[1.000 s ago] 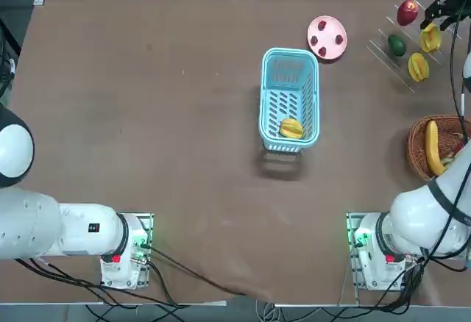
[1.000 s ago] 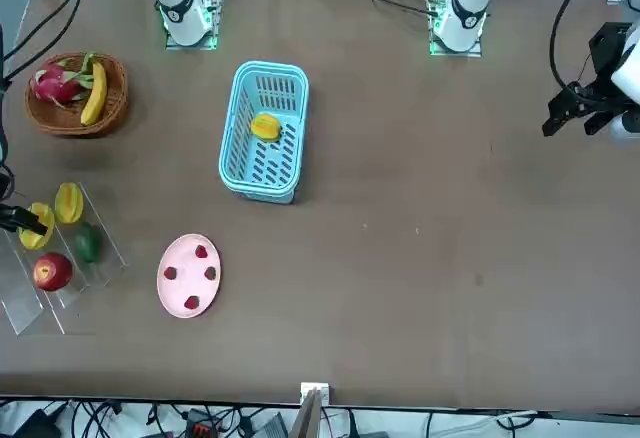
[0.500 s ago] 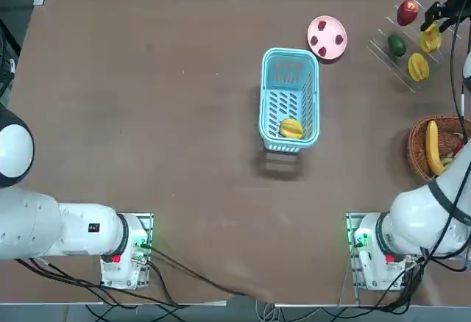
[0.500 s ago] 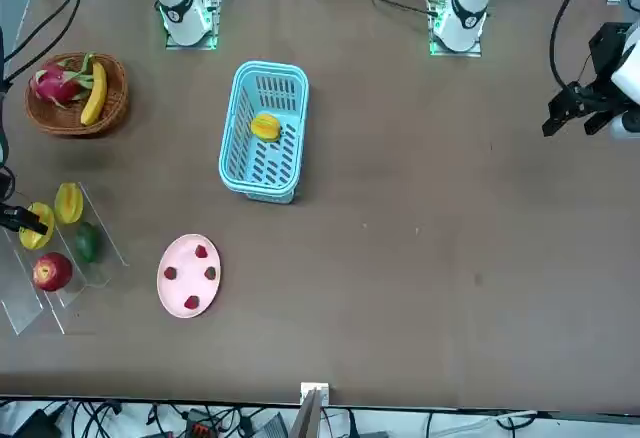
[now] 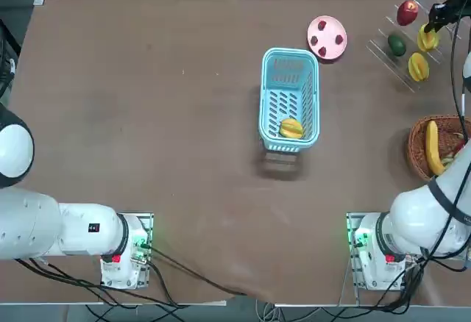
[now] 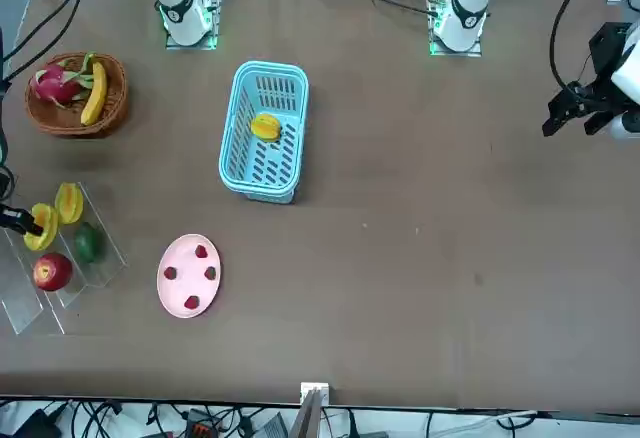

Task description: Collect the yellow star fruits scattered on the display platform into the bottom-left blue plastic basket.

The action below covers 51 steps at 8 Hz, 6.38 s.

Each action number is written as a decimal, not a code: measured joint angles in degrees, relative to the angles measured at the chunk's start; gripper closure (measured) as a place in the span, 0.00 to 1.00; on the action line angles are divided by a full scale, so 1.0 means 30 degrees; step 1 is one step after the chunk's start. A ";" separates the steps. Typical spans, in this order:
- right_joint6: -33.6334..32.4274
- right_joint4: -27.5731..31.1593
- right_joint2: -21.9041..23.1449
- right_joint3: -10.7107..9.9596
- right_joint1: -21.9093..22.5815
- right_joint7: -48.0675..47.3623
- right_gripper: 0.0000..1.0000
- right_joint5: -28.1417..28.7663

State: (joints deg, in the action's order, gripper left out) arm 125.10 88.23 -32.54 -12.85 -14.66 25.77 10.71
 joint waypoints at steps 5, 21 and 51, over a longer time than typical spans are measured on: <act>-0.5029 -0.1405 0.1804 0.0177 0.1241 -0.0594 0.78 -0.0487; -0.4168 1.0086 1.0433 0.0531 2.1515 -2.9299 0.43 -0.2238; 0.4038 0.7543 0.2628 -0.0457 0.0607 -0.0302 0.53 -0.1622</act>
State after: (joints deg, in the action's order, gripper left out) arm 137.21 110.86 -24.66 -14.22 -12.84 24.87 5.84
